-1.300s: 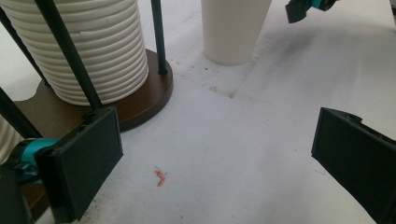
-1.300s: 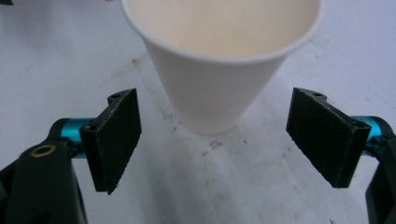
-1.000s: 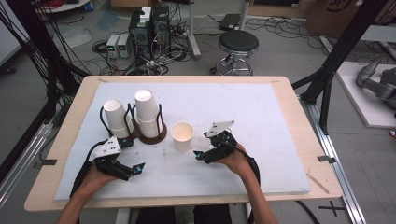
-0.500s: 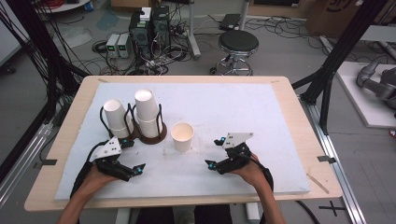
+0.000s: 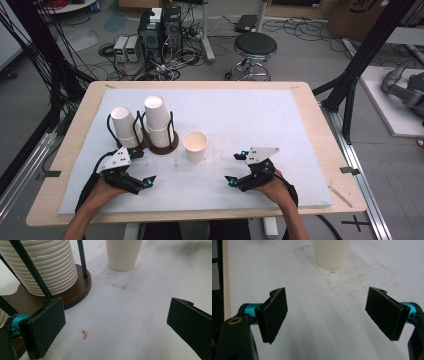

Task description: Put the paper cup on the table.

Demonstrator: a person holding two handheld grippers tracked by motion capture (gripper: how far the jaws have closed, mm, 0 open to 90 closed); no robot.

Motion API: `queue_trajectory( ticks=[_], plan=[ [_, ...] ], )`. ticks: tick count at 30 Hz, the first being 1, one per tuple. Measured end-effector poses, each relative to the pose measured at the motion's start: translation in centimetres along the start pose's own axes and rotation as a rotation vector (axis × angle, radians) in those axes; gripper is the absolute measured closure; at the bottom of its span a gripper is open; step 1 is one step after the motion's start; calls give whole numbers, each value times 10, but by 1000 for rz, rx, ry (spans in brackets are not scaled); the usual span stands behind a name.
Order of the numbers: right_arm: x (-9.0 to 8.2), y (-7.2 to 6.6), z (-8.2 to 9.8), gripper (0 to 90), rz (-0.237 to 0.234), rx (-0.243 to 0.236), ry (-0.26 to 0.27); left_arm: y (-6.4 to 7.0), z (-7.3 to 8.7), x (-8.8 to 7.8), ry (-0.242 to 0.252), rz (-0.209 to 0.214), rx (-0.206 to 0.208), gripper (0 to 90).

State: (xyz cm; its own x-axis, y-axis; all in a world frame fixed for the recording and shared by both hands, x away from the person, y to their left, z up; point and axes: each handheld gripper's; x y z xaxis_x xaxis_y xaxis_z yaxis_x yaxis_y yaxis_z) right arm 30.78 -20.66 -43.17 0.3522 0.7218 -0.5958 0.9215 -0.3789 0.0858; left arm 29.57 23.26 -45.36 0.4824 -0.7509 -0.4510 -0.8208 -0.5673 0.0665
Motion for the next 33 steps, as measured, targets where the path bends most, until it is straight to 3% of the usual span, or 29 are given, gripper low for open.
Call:
queue_trajectory(
  ticks=[15, 28, 33],
  plan=[
    [-5, 3, 15, 187, -9, 39, 82, 1, 0, 0, 1, 0, 11, 18],
    [0, 3, 23, 187, -9, 43, 83, -3, 1, -2, 15, 18, -22, 18],
    [-3, 4, 26, 187, -13, 57, 119, -4, 1, -2, 20, 22, -33, 18]
  ],
)
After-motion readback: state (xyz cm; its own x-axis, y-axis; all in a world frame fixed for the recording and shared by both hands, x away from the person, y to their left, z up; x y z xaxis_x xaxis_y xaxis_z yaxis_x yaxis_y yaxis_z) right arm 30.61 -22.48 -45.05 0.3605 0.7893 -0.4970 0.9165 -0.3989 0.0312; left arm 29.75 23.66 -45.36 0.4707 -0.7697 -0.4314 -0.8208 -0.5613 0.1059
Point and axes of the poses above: each handheld gripper's, and its own axes: x roughly forward along the jaws, z roughly out of its underside, y roughly to its right, and after that the axes turned 4 degrees about -x, right-handed
